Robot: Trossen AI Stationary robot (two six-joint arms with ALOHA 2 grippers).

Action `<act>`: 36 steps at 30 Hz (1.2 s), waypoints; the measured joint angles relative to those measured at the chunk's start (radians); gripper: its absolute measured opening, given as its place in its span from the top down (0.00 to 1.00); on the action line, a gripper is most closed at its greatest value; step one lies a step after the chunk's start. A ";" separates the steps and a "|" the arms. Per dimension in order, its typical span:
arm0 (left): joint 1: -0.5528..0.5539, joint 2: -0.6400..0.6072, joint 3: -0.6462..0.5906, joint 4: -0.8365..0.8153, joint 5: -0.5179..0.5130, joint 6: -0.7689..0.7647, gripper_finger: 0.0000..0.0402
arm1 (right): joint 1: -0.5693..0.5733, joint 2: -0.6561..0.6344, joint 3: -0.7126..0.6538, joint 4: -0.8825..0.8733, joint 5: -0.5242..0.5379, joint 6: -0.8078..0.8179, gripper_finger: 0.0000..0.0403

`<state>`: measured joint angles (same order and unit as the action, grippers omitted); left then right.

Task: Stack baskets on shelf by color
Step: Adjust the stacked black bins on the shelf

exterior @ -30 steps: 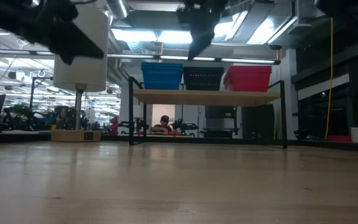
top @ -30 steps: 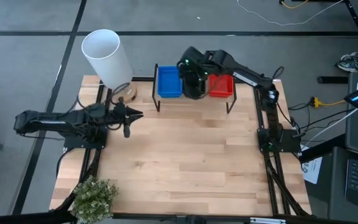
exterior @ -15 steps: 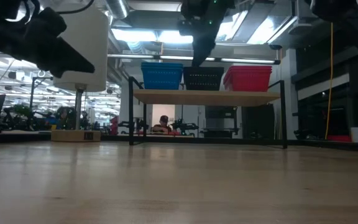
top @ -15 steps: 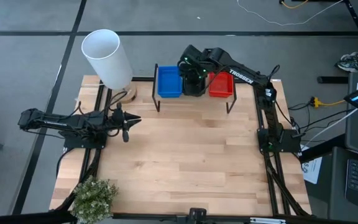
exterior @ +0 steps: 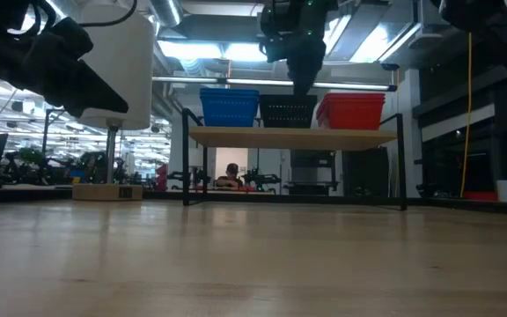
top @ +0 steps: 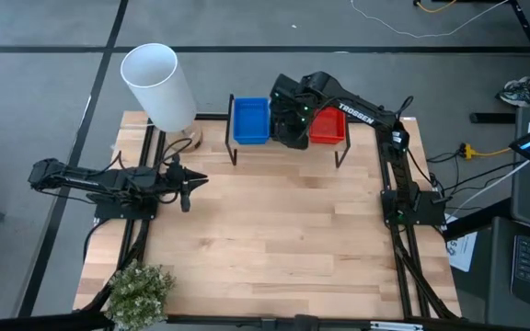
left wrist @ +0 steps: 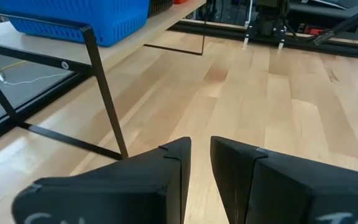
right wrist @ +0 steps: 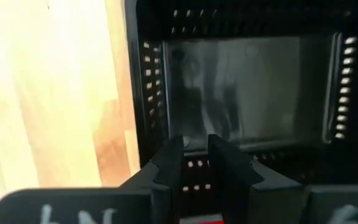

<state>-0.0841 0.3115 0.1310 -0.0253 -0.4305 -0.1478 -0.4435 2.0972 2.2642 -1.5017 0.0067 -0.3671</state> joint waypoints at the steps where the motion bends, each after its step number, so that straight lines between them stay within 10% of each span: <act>1: 0.000 0.000 0.000 -0.003 0.000 0.000 0.87 | 0.000 0.000 0.000 -0.006 0.000 0.011 0.82; 36: 0.000 0.000 0.000 -0.044 0.002 -0.007 0.87 | 0.001 0.000 0.000 -0.069 0.002 0.052 0.82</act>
<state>-0.0837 0.3119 0.1310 -0.0691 -0.4290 -0.1551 -0.4428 2.0972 2.2642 -1.5711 0.0091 -0.3149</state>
